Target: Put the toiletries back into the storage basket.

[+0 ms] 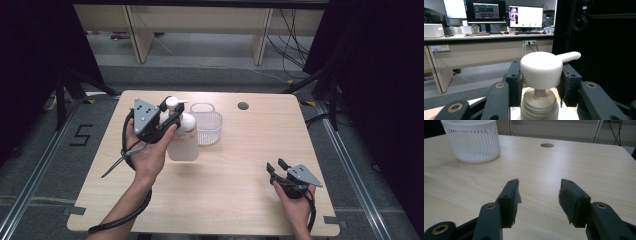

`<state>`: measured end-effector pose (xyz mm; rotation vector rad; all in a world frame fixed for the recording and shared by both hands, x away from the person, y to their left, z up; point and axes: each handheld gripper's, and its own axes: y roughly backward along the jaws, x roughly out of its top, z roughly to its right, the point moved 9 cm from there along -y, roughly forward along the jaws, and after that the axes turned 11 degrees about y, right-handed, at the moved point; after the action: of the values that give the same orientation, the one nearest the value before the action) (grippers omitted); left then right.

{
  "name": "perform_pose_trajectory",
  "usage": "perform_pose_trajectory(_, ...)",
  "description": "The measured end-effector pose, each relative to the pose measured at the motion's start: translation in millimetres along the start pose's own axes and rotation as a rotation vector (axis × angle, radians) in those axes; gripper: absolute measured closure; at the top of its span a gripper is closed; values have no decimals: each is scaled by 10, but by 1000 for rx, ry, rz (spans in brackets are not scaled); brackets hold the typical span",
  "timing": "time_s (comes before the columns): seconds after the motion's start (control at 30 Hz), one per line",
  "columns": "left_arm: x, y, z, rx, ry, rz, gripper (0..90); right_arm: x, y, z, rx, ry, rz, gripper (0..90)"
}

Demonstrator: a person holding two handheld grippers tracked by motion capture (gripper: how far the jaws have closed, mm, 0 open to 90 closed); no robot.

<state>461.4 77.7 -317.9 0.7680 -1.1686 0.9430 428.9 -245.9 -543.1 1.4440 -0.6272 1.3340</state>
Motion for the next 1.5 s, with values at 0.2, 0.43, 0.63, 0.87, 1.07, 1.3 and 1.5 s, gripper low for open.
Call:
perform_pose_trajectory(0.2,46,-30,3,-1,-6,6,593,-2,0,0,12,11,-4,503)
perform_pose_trajectory(0.43,89,-59,10,-1,-4,8,593,0,0,8,6,16,-1,503)
perform_pose_trajectory(0.63,131,-76,24,-2,-5,13,592,1,-3,5,6,15,1,503)
perform_pose_trajectory(0.87,164,-100,18,1,-8,13,593,1,0,17,0,35,-3,503)
perform_pose_trajectory(1.07,178,-118,9,2,-8,13,593,-6,7,5,-4,20,-15,503)
perform_pose_trajectory(1.3,195,-153,20,2,-6,14,593,10,-5,16,-7,30,7,503)
perform_pose_trajectory(1.5,218,-193,27,1,-4,19,593,-2,4,25,-9,40,-8,503)
